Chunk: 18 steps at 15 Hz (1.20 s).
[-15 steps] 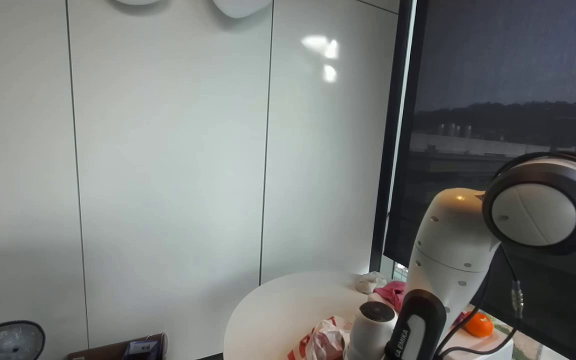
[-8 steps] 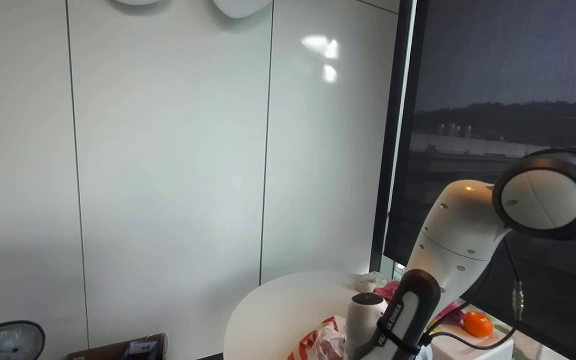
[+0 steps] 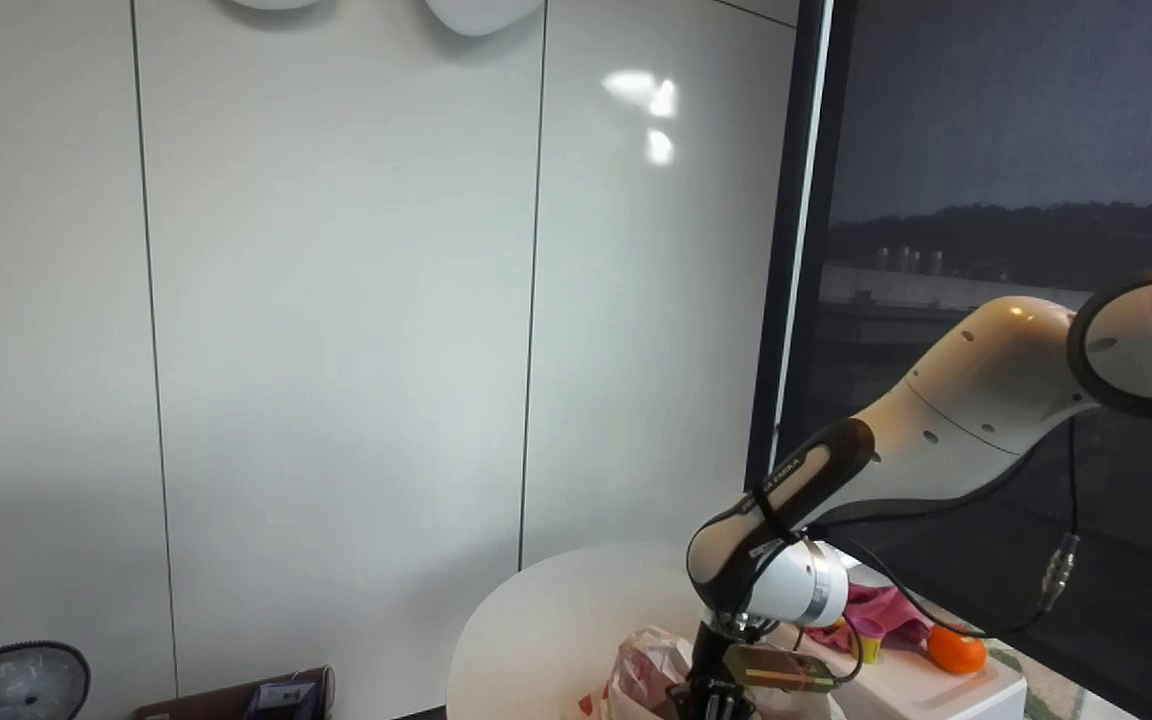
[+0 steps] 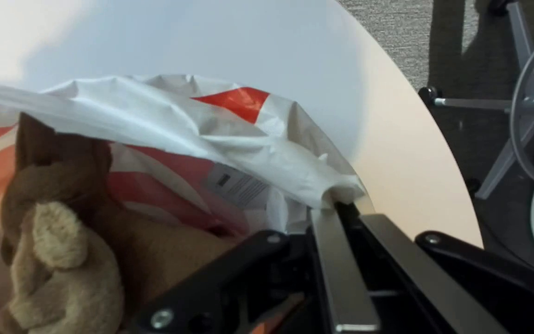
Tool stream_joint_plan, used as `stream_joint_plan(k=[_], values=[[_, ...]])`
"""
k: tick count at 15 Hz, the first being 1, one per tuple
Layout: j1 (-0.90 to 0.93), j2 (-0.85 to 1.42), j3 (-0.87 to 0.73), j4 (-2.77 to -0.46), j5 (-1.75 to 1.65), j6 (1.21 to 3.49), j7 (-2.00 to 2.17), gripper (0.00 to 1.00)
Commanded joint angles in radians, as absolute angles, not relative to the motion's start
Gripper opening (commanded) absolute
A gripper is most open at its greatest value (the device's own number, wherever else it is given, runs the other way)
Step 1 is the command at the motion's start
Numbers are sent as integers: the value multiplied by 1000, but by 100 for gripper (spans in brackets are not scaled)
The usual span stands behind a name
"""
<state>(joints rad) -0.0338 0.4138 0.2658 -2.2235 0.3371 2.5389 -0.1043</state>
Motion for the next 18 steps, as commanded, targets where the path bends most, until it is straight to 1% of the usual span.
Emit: stream_joint_plan(k=[1,5,8,9,10,11,13,14,15,16,18], values=[[-73,274,278,-2206,484,2478,-136,10],[-45,120,241,-2222,543,2483,-135,9],[-21,99,205,-2210,533,2429,-112,11],[-16,103,198,-2206,546,2389,-125,36],[-7,108,190,-2213,544,2374,-124,36],[3,112,182,-2227,528,2394,-108,40],[21,100,159,-2263,468,2480,-60,53],[26,89,148,-2279,449,2521,-41,62],[27,71,134,-2297,429,2574,-7,69],[23,60,119,-2305,417,2608,22,77],[8,50,85,-2304,394,2655,79,91]])
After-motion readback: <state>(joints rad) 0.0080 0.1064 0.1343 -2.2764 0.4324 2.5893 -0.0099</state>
